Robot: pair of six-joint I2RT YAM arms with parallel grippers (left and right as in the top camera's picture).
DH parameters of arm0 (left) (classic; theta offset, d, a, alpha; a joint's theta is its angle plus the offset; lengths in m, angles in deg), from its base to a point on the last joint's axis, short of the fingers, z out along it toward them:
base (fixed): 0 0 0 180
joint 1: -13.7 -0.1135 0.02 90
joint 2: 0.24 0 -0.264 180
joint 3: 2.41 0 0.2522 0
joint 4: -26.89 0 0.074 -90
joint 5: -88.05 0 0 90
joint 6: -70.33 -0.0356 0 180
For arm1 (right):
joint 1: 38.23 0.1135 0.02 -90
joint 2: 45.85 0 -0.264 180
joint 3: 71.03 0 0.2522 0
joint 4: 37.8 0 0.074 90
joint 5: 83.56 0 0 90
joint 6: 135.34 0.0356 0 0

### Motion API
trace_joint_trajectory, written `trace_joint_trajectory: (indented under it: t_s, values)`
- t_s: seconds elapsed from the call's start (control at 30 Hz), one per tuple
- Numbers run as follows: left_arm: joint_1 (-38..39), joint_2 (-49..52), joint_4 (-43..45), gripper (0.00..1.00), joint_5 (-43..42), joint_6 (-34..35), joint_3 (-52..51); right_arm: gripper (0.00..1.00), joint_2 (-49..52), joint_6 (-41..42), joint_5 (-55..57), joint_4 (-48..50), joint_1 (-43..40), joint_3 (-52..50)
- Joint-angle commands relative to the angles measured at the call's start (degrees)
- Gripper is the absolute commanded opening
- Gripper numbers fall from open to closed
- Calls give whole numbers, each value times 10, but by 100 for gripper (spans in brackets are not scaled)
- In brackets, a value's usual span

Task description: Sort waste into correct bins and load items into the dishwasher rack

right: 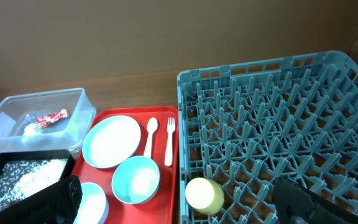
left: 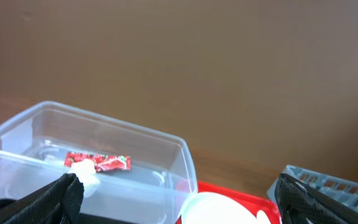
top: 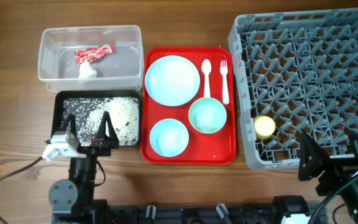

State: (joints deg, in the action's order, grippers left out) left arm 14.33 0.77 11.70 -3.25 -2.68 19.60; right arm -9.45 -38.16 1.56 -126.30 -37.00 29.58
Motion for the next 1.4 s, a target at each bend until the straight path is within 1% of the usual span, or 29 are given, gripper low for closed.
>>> trace_joint_trajectory:
  t_s: [0.0,0.1,0.37,0.6,1.37]
  values:
    - [-4,-9,26,100,-6,-2,-43,100,-1,-10,5,1,-2,0]
    - [-4,-9,63,100,-6,0,-79,100,-1,-10,5,1,-2,0]
    - [-4,-9,43,100,-6,-1,-79,100,-1,-10,5,1,-2,0]
    - [-4,-7,-29,100,-6,-1,-79,100,-1,-10,5,1,-2,0]
    - [-4,-2,-29,100,-6,-1,-79,100,-1,-10,5,1,-2,0]
